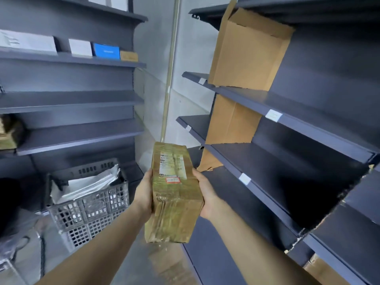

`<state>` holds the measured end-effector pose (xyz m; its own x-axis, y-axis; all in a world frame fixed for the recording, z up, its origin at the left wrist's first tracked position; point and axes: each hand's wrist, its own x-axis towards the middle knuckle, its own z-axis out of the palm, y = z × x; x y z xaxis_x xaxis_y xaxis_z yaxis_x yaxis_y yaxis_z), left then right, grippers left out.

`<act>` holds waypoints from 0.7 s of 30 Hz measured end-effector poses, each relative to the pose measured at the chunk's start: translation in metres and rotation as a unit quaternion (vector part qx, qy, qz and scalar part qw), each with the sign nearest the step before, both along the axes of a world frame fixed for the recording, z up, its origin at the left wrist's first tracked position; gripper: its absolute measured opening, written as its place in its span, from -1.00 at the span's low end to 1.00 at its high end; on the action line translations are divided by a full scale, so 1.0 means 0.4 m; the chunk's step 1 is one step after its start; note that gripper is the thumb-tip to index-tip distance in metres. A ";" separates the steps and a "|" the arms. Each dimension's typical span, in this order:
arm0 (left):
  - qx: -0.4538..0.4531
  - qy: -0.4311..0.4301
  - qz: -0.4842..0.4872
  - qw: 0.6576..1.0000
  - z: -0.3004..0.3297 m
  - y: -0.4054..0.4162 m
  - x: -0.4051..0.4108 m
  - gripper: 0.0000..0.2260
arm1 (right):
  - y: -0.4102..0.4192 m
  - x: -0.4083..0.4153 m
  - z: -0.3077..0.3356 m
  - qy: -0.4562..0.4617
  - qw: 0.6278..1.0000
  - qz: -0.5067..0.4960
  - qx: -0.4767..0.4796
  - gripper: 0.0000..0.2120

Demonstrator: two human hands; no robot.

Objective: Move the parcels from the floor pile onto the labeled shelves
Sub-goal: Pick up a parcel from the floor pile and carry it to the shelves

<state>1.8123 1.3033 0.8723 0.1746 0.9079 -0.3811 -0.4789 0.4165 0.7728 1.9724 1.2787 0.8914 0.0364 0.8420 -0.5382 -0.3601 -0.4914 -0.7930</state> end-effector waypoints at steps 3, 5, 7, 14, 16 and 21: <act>0.004 -0.018 -0.013 1.000 -0.009 0.119 -0.062 -0.54 | 0.117 -0.062 -0.011 0.006 1.000 -0.004 0.002 -0.52; 0.018 -0.028 -0.027 0.999 -0.004 0.192 -0.106 -0.58 | 0.196 -0.102 -0.013 0.006 1.000 -0.008 -0.001 -0.53; 0.023 -0.022 -0.041 0.999 -0.001 0.263 -0.152 -0.57 | 0.271 -0.147 -0.014 0.007 1.000 -0.010 -0.003 -0.53; -0.003 -0.048 -0.067 0.997 -0.009 0.489 -0.278 -0.51 | 0.490 -0.279 -0.038 0.035 0.999 -0.030 0.003 -0.50; 0.000 -0.060 -0.081 0.995 -0.009 0.529 -0.291 -0.50 | 0.529 -0.292 -0.042 0.047 0.998 -0.031 0.002 -0.51; -0.010 -0.052 -0.078 0.996 -0.034 0.645 -0.305 -0.49 | 0.640 -0.304 -0.068 0.050 0.998 -0.042 -0.009 -0.48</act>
